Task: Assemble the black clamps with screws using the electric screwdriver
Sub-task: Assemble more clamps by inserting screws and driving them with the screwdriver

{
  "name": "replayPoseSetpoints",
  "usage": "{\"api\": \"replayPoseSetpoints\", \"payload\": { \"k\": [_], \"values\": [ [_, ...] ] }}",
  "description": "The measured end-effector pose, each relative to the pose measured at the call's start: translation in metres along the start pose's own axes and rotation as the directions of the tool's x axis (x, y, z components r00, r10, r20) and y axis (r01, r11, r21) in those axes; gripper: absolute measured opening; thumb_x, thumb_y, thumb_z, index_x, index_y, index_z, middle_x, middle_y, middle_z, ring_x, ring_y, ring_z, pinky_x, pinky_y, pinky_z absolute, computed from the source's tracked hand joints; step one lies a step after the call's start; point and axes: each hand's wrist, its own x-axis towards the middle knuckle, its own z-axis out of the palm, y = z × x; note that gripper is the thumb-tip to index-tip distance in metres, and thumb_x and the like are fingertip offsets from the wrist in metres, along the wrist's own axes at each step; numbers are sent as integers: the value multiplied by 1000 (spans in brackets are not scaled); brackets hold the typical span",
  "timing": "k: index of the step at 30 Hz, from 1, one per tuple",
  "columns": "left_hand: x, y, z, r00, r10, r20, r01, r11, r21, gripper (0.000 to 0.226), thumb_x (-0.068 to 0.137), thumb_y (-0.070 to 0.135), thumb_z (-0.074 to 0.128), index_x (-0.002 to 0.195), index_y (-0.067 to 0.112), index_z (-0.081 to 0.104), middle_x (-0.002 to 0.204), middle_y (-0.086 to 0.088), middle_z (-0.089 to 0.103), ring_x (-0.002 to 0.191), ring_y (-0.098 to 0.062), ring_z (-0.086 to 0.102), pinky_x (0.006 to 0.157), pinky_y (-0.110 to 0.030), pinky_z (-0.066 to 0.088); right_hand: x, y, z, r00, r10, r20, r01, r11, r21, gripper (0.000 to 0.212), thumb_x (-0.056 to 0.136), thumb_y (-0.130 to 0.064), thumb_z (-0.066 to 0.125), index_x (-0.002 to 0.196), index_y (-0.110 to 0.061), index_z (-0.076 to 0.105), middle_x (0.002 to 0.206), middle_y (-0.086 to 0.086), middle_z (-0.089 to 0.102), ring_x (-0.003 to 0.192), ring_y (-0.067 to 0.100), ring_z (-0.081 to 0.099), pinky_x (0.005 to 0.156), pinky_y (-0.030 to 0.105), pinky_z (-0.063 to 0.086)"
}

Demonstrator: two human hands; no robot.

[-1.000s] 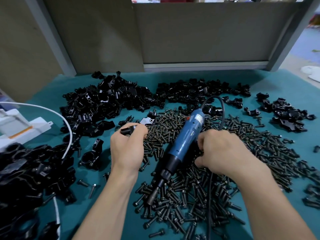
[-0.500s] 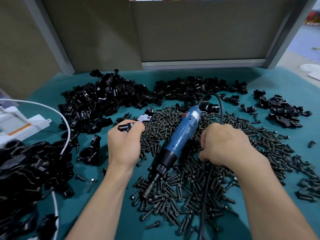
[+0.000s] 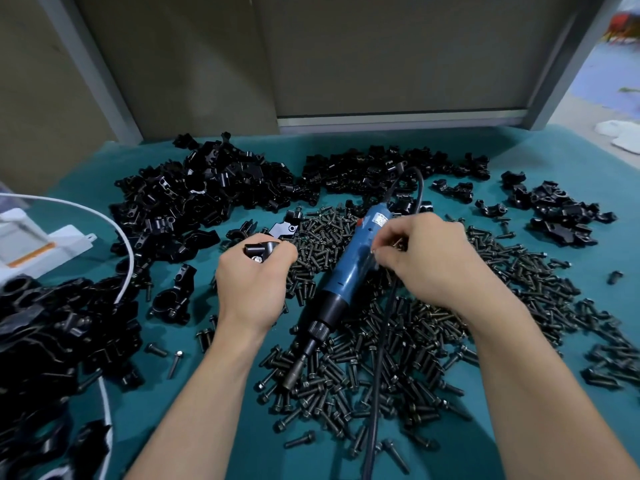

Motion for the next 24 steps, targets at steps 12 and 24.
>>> {"api": "replayPoseSetpoints", "payload": {
  "k": [12, 24],
  "values": [
    [-5, 3, 3, 998, -11, 56, 10, 1000, 29, 23, 71, 28, 62, 59, 13, 50, 54, 9, 42, 53, -12, 35, 55, -33, 30, -5, -16, 20, 935, 97, -342, 74, 888, 453, 17, 94, -18, 72, 81, -29, 75, 64, -11, 72, 48, 8, 58, 55, 18, 48],
    [-9, 12, 9, 972, -201, 125, 235, 878, -417, 50, 88, 57, 48, 63, 21, 73, 65, -6, 64, 51, -11, 47, 39, -25, 31, -2, -22, 38, 979, 55, 197, -204, 210, 956, 14, 102, 2, 54, 105, -9, 63, 86, 15, 77, 63, 14, 68, 54, 19, 51]
  ]
}}
